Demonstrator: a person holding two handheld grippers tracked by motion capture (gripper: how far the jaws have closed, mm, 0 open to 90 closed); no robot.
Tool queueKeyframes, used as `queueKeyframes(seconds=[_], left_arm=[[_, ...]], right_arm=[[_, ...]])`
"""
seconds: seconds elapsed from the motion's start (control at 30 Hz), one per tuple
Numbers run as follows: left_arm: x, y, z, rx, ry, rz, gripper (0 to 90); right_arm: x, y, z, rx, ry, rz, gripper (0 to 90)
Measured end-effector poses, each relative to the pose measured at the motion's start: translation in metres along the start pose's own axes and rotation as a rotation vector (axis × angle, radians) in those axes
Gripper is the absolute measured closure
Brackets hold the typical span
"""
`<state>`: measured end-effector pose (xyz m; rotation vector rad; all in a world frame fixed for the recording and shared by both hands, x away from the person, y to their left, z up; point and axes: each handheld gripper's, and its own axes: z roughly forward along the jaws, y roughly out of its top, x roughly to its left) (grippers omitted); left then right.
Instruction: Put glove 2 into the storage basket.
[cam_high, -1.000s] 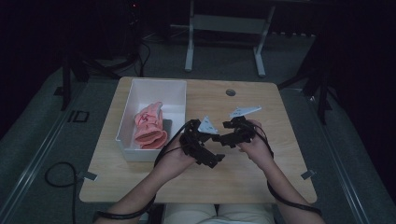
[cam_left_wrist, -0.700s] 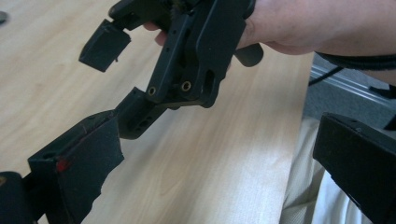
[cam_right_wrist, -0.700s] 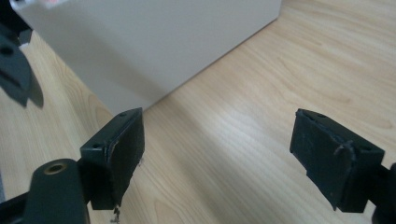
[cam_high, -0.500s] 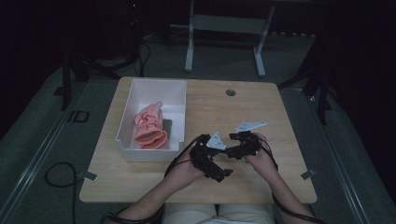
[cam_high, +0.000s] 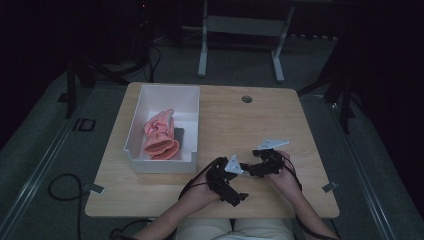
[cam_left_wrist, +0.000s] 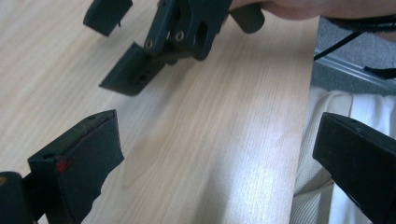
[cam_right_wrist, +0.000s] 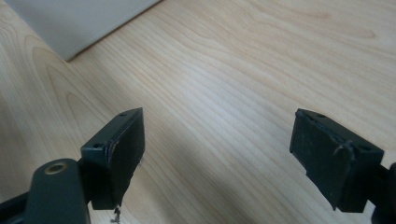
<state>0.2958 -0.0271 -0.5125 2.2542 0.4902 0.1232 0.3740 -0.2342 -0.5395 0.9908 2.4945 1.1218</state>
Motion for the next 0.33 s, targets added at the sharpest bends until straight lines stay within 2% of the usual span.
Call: queueKeyframes(seconds=[0.33], left_arm=[[0.001, -0.011, 0.009, -0.015, -0.017, -0.015, 0.8]], right_arm=[[-0.002, -0.011, 0.012, 0.016, -0.004, -0.007, 17.8]])
